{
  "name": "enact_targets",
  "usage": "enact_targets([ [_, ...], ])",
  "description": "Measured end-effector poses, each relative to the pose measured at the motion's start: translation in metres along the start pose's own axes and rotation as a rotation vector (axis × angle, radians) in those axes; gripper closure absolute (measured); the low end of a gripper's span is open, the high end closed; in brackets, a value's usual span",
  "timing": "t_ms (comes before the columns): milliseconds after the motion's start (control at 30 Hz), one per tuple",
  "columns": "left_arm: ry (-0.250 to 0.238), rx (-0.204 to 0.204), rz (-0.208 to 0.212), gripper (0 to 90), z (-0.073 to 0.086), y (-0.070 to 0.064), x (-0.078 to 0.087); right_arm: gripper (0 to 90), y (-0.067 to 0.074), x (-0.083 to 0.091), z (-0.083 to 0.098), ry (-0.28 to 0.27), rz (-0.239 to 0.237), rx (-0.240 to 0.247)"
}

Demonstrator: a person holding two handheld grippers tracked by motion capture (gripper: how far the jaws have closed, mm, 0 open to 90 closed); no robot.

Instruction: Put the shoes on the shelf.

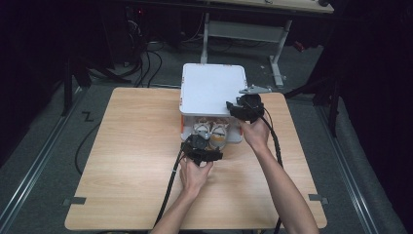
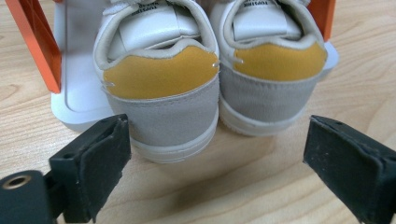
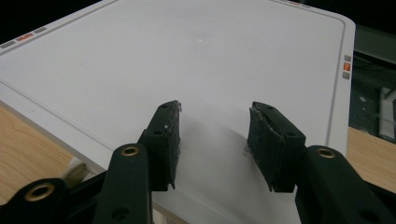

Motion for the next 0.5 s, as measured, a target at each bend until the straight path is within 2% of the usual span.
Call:
enact_targets([
  [100,0.0,0.013,-0.054,13.0,-0.005,-0.004,-0.005,53.6,0.0,0.0,0.0,-0.005,0.003,-0.001],
  [200,-0.003,0.038,-0.041,14.5,-0.009,-0.003,-0.009,53.6,0.0,0.0,0.001,-0.006,0.004,-0.001],
  [500,-0.014,0.072,-0.063,15.6,-0.023,-0.011,-0.027,53.6,0.0,0.0,0.001,-0.009,0.003,-0.002],
])
Point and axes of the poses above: each handheld gripper's, and its own axes: x roughly backward along the jaws, z roughly out of its underside, y roughly to its left, the point moved 1 cm from there along -x, roughly forward along the jaws, and after that the axes turned 6 degrees about -z, right-handed, at the moved point
